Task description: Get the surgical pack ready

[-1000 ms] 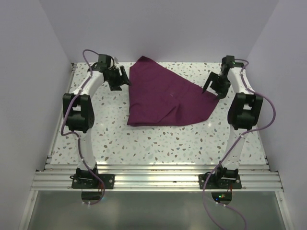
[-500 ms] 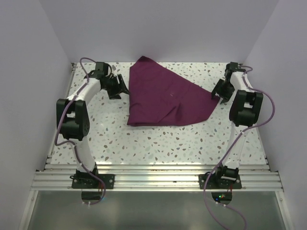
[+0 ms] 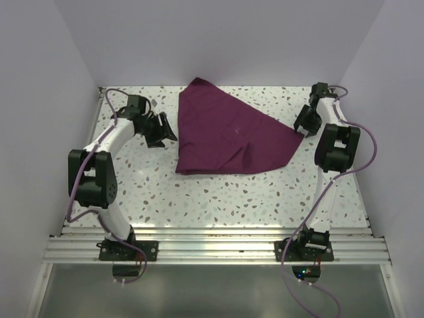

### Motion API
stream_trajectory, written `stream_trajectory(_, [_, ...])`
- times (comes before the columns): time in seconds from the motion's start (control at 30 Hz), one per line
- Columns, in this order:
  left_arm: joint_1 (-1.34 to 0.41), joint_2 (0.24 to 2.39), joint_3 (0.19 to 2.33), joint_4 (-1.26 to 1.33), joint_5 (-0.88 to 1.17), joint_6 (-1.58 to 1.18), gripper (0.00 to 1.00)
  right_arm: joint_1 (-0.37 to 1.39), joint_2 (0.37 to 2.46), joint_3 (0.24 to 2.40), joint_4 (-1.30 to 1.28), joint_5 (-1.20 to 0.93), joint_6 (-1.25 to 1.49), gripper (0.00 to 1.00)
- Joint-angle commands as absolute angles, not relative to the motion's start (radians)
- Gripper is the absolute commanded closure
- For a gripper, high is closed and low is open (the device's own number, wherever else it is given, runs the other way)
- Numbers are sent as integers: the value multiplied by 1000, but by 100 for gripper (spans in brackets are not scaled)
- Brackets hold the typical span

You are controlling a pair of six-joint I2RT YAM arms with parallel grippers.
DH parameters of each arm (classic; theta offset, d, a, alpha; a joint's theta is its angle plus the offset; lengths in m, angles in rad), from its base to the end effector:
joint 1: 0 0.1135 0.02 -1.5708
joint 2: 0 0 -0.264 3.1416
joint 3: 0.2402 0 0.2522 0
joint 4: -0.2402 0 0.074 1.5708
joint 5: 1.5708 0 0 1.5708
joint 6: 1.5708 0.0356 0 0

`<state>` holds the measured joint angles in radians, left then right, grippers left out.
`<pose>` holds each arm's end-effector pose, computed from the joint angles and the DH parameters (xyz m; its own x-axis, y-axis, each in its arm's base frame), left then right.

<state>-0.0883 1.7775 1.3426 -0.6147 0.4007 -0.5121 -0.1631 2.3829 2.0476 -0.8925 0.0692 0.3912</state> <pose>0.3721 -0.0469 0.2305 -0.8876 -0.3744 -0.2683 -0.1839 0.8221 -0.5389 0.4925 -0.0835 0.1680 -0.7885 0.5153 -0.3357 0.5253 0.8482 0.0680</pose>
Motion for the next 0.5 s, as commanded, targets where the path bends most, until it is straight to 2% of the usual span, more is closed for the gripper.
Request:
stream_trajectory(0.0, [-91,1721,1345,-600,411,-505,35,-163,2424,2052,-825,57,359,45])
stream_trajectory(0.13, [-91,1717,1341,-606,411,-506,35,-163,2434,2059,-824,17,339,50])
stream_trajectory(0.2, [-91,1707,1333,-606,413,-506,35,-164,2427,2054,-822,12,341,56])
stream_trajectory(0.33, [-91,1697,1318,-609,413,-505,35,-163,2408,2017,-810,2,344,59])
stream_trajectory(0.43, [-91,1692,1319,-615,417,-502,35,-163,2401,2011,-813,2,345,68])
stream_trajectory(0.47, [-89,1686,1319,-618,419,-499,35,-163,2399,2013,-822,3,345,74])
